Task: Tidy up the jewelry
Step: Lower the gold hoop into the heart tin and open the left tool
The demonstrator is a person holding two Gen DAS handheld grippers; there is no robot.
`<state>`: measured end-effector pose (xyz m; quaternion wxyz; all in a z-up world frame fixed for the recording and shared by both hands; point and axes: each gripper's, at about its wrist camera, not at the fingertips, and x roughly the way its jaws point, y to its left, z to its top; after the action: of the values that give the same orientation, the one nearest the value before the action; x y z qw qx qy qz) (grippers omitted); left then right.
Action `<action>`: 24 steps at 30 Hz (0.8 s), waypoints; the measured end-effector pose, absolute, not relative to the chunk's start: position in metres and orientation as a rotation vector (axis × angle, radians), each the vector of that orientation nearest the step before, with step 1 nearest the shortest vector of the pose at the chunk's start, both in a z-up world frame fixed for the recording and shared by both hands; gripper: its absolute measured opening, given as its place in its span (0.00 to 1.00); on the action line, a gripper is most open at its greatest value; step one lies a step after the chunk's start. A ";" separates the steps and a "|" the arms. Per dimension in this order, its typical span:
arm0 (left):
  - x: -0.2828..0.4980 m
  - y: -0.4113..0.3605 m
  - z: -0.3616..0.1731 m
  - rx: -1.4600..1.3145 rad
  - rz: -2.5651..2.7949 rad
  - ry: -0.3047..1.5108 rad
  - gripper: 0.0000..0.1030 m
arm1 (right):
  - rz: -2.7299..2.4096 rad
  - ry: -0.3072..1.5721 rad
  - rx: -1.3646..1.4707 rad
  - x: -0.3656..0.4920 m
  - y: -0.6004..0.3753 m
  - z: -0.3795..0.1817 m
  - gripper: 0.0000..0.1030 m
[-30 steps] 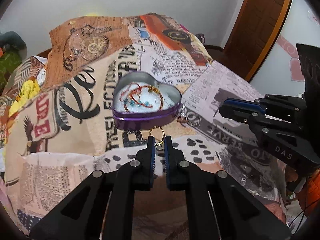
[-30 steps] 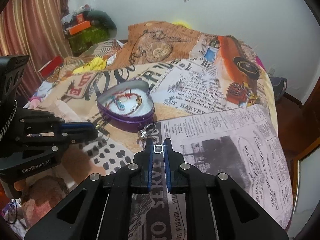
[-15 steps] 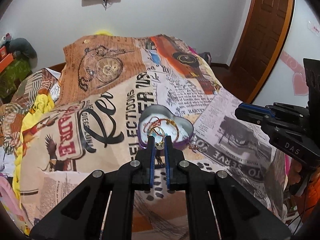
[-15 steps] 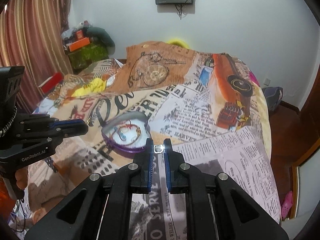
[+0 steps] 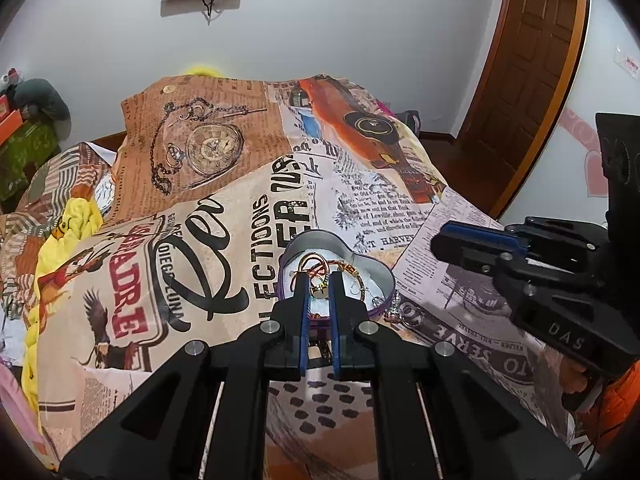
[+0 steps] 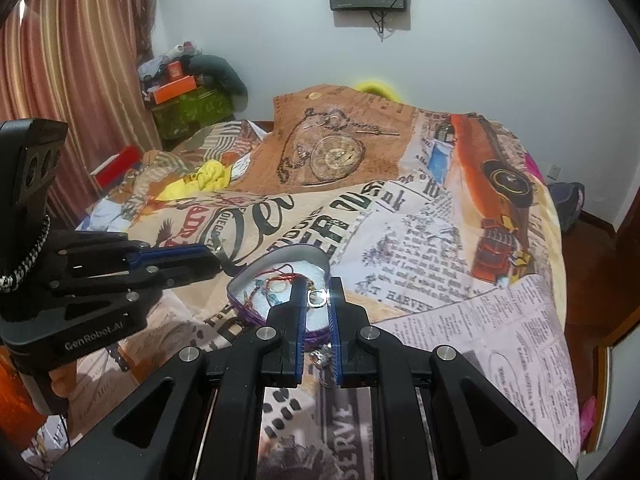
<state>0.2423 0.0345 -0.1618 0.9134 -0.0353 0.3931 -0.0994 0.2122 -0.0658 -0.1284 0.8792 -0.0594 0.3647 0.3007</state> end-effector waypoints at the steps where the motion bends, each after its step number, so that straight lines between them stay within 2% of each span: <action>1: 0.244 0.035 -0.163 -0.075 -0.206 0.813 0.07 | 0.630 0.763 -0.125 0.213 -0.064 -0.130 0.09; 24: 0.272 0.036 -0.194 -0.088 -0.241 0.894 0.07 | 0.729 0.904 -0.192 0.252 -0.028 -0.168 0.09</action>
<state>0.2717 0.0360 -0.1935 0.8938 -0.0424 0.4311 -0.1164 0.2515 -0.0282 -0.1681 0.8316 -0.0907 0.4266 0.3439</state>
